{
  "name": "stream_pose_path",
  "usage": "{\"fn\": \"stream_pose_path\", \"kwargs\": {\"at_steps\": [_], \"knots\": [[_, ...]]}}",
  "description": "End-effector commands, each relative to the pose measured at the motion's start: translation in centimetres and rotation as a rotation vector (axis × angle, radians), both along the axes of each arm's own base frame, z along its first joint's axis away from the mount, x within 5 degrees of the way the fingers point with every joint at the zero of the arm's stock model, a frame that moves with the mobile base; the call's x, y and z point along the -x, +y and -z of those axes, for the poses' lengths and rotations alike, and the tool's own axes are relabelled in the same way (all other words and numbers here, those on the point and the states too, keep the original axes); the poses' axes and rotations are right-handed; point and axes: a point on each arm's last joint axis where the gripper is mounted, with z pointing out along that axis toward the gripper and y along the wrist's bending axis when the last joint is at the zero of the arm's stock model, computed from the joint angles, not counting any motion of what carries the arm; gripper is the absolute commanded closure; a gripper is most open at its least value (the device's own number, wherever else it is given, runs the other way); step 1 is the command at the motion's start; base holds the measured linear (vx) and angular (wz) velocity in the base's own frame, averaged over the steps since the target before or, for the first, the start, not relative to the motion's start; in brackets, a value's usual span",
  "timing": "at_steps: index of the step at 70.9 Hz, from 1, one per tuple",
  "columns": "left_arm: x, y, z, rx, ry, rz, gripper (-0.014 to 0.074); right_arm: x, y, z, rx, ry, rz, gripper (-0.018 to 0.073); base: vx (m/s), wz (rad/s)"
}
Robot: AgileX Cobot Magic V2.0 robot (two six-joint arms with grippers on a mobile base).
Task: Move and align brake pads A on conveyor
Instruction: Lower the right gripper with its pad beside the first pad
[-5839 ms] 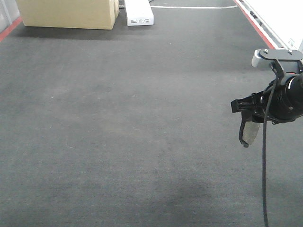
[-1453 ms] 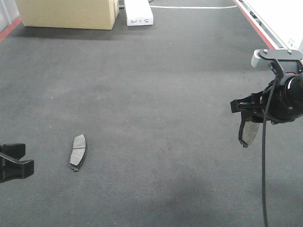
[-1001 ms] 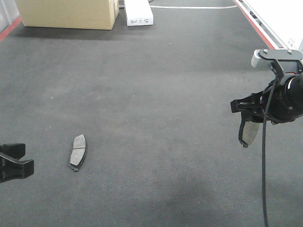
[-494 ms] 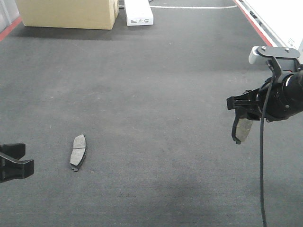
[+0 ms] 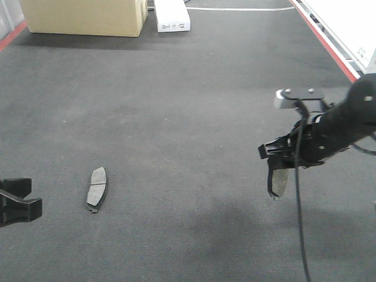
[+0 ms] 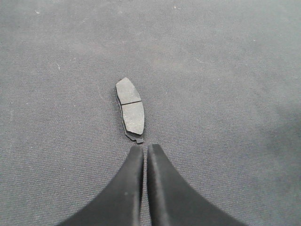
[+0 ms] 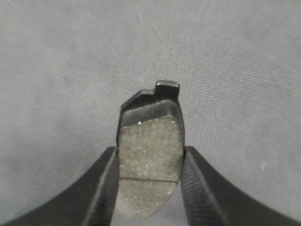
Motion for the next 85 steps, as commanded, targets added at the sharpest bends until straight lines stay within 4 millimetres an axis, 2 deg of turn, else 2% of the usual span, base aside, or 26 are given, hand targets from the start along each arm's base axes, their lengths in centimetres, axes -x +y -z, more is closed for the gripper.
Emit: {"fn": "stream_pose_path", "kwargs": {"at_steps": [1, 13, 25, 47, 85], "knots": [[-0.2, -0.2, -1.6, 0.031, -0.096, 0.016, 0.0603, -1.7, 0.3, -2.0, -0.023, -0.095, -0.003, 0.0471, 0.0, 0.0], [-0.2, -0.2, -1.6, 0.031, -0.096, 0.016, 0.0603, -3.9, 0.7, -0.8, -0.02, -0.05, -0.013, 0.0471, 0.0, 0.0], [-0.2, -0.2, -1.6, 0.031, -0.096, 0.016, 0.0603, -5.1, 0.9, 0.8, -0.015, 0.0, -0.019, 0.0471, 0.0, 0.0], [-0.2, -0.2, -1.6, 0.031, -0.096, 0.016, 0.0603, -5.5, 1.3, 2.7, -0.039, 0.061, -0.03, 0.0471, 0.0, 0.0], [-0.2, -0.2, -1.6, 0.031, -0.096, 0.016, 0.0603, -5.5, 1.3, 2.9, -0.041, 0.063, -0.028, 0.0471, 0.0, 0.0]]}}
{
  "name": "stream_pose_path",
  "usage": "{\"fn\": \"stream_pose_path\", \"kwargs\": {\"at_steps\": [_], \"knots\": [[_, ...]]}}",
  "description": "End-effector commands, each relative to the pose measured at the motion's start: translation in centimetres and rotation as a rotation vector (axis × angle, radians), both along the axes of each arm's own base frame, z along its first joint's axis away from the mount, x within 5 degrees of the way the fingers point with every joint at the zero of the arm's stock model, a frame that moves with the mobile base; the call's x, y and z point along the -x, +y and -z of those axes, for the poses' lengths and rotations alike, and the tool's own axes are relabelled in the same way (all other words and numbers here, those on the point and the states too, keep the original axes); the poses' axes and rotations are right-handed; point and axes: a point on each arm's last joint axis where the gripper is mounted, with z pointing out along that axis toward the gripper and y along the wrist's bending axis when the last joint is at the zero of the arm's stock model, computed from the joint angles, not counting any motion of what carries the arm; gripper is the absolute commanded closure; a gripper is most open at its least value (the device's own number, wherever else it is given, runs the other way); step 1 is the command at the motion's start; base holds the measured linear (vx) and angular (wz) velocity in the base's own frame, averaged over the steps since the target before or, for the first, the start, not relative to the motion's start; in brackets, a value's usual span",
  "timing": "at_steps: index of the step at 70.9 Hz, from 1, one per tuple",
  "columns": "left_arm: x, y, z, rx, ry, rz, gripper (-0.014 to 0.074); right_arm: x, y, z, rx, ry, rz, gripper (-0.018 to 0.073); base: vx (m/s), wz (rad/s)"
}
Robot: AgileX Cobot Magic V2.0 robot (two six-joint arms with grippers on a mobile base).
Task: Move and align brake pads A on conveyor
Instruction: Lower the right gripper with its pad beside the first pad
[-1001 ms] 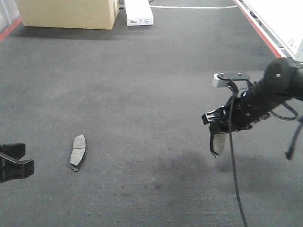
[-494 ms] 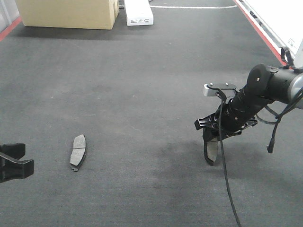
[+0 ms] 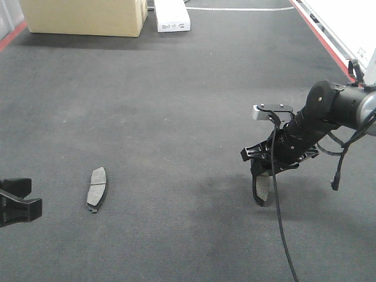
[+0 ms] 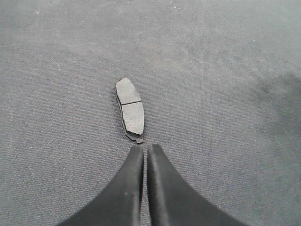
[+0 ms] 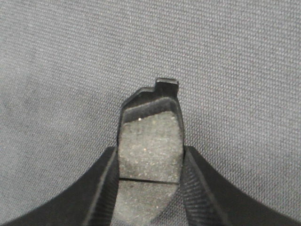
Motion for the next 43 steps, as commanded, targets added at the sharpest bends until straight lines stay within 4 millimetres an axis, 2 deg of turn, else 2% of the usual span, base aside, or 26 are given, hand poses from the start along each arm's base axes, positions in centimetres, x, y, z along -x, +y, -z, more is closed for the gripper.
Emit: {"fn": "stream_pose_path", "kwargs": {"at_steps": [1, 21, 43], "knots": [[-0.2, -0.23, -1.56, 0.031, -0.096, 0.016, 0.0603, -0.32, 0.13, -2.76, -0.025, -0.092, 0.001, 0.0471, 0.0, 0.0], [-0.2, -0.23, -1.56, 0.031, -0.096, 0.016, 0.0603, -0.13, 0.14, -2.7, -0.024, -0.072, -0.004, 0.0461, 0.0, 0.0], [-0.2, -0.23, -1.56, 0.031, -0.096, 0.016, 0.0603, 0.23, 0.13, -2.6, -0.021, -0.032, -0.016, 0.0381, 0.0, 0.0]]}}
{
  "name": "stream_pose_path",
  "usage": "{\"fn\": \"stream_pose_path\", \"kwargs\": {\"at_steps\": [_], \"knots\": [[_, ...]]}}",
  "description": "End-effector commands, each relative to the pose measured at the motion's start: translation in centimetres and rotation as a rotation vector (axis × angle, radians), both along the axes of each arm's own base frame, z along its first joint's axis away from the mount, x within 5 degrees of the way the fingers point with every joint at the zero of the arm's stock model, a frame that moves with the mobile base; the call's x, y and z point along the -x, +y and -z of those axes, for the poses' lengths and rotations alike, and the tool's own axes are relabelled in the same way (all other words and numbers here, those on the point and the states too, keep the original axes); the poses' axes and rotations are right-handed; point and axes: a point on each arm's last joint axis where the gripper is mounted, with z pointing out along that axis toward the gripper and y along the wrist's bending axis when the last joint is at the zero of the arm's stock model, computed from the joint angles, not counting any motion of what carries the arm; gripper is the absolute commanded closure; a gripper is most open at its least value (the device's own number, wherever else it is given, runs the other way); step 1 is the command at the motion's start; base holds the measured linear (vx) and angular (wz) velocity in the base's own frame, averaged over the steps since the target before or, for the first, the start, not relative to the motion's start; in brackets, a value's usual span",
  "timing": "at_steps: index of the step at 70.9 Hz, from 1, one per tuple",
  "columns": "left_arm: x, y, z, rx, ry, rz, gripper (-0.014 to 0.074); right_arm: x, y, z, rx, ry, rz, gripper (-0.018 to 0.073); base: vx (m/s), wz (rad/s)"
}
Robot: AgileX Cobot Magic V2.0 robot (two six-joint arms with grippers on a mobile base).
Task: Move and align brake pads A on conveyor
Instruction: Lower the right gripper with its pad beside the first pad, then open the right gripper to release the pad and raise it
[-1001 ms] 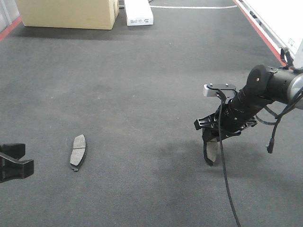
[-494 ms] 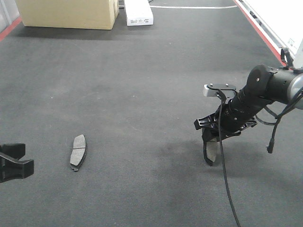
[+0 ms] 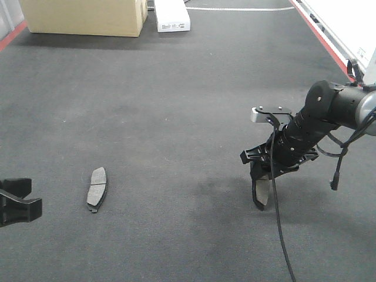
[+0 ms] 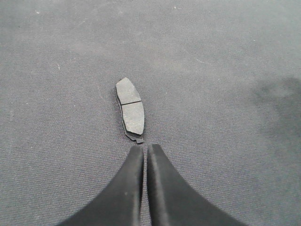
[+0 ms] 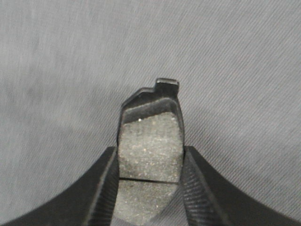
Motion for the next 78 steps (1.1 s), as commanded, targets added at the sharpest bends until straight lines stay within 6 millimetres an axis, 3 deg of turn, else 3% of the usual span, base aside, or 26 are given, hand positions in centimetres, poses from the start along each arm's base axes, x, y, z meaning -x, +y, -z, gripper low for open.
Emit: {"fn": "stream_pose_path", "kwargs": {"at_steps": [1, 28, 41, 64, 73, 78], "knots": [[-0.2, -0.2, -1.6, 0.031, -0.096, 0.016, 0.0603, -0.1, 0.1, -2.6, -0.021, -0.074, -0.004, 0.0377, 0.0, 0.0], [-0.2, -0.2, -1.6, 0.031, -0.096, 0.016, 0.0603, -0.1, 0.1, -2.6, -0.017, -0.075, -0.005, 0.0224, 0.0, 0.0], [-0.2, -0.2, -1.6, 0.031, -0.096, 0.016, 0.0603, -0.2, 0.1, -2.6, -0.017, -0.079, -0.004, 0.0196, 0.0, 0.0], [-0.2, -0.2, -1.6, 0.031, -0.096, 0.016, 0.0603, -0.1, 0.1, -3.1, -0.026, -0.096, 0.013, 0.0214, 0.0, 0.0], [-0.2, -0.2, -1.6, 0.031, -0.096, 0.016, 0.0603, 0.2, 0.0, -5.1, -0.03, -0.163, 0.006, 0.0279, 0.0, 0.0], [-0.2, -0.2, -1.6, 0.031, -0.096, 0.016, 0.0603, 0.8, -0.1, -6.7, -0.033, -0.213, 0.006, 0.0368, 0.0, 0.0]]}}
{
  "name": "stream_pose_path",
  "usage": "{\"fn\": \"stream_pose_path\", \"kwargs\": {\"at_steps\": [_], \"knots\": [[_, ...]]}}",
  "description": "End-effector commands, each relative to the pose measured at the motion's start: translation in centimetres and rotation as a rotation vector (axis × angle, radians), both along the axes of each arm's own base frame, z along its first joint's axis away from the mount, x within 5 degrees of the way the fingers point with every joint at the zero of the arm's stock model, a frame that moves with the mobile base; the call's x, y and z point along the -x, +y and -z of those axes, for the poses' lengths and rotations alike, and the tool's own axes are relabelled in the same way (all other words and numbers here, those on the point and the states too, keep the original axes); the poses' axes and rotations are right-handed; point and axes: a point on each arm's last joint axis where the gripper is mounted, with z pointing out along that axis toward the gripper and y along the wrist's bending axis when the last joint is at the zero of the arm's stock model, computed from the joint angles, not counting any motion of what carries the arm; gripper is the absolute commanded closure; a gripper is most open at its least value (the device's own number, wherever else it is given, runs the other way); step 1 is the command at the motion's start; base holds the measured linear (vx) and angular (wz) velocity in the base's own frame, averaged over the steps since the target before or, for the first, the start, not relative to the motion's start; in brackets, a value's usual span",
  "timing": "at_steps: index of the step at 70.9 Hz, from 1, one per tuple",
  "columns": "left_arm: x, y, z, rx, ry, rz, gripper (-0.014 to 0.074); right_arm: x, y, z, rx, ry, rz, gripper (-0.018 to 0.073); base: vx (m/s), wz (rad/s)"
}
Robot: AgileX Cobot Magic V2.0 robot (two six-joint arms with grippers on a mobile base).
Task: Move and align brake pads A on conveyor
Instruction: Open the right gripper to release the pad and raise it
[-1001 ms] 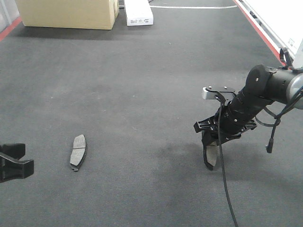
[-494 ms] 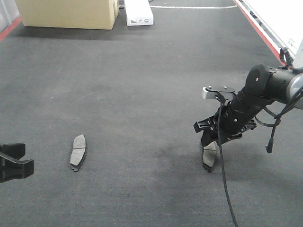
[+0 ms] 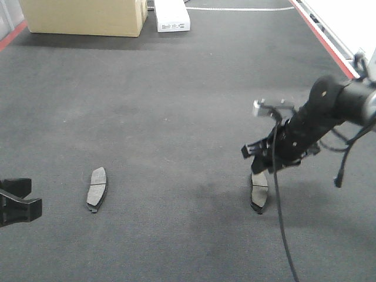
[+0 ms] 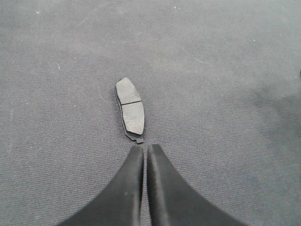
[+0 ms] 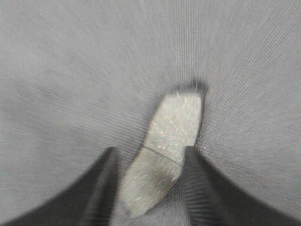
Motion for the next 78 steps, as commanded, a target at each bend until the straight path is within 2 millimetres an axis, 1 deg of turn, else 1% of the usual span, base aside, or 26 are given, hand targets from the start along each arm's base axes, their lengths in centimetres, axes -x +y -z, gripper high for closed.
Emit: {"fn": "stream_pose_path", "kwargs": {"at_steps": [1, 5, 9, 10, 12, 19, 29, 47, 59, 67, 78], "knots": [[-0.2, -0.2, -1.6, 0.031, -0.096, 0.016, 0.0603, 0.6, -0.1, -4.8, -0.025, -0.163, 0.003, 0.0384, 0.0, 0.0], [-0.2, -0.2, -1.6, 0.031, -0.096, 0.016, 0.0603, 1.2, -0.3, -5.8, -0.028, -0.212, 0.011, 0.0462, 0.0, 0.0], [-0.2, -0.2, -1.6, 0.031, -0.096, 0.016, 0.0603, 1.8, -0.4, -6.2, -0.029, -0.254, 0.023, 0.0525, 0.0, 0.0], [-0.2, -0.2, -1.6, 0.031, -0.096, 0.016, 0.0603, 2.1, -0.5, -6.5, -0.03, -0.272, 0.026, 0.0553, 0.0, 0.0], [-0.2, -0.2, -1.6, 0.031, -0.096, 0.016, 0.0603, 2.5, -0.6, -6.8, -0.029, -0.297, 0.027, 0.0575, 0.0, 0.0], [-0.2, -0.2, -1.6, 0.031, -0.096, 0.016, 0.0603, 4.3, -1.0, -7.8, -0.024, -0.375, 0.032, 0.0569, 0.0, 0.0], [-0.2, -0.2, -1.6, 0.031, -0.096, 0.016, 0.0603, 7.1, -1.5, -8.8, -0.025, -0.434, 0.042, 0.0567, 0.0, 0.0], [-0.2, -0.2, -1.6, 0.031, -0.096, 0.016, 0.0603, 11.7, -2.4, -9.5, -0.027, -0.529, 0.061, 0.0565, 0.0, 0.0], [-0.2, -0.2, -1.6, 0.031, -0.096, 0.016, 0.0603, 14.9, -3.1, -9.8, -0.03, -0.653, 0.09, 0.0565, 0.0, 0.0], [-0.2, -0.2, -1.6, 0.031, -0.096, 0.016, 0.0603, 16.6, -3.5, -10.5, -0.037, -0.762, 0.115, 0.0565, 0.0, 0.0], [-0.2, -0.2, -1.6, 0.031, -0.096, 0.016, 0.0603, 17.8, -3.8, -11.4, -0.046, -0.848, 0.131, 0.0565, 0.0, 0.0]]}}
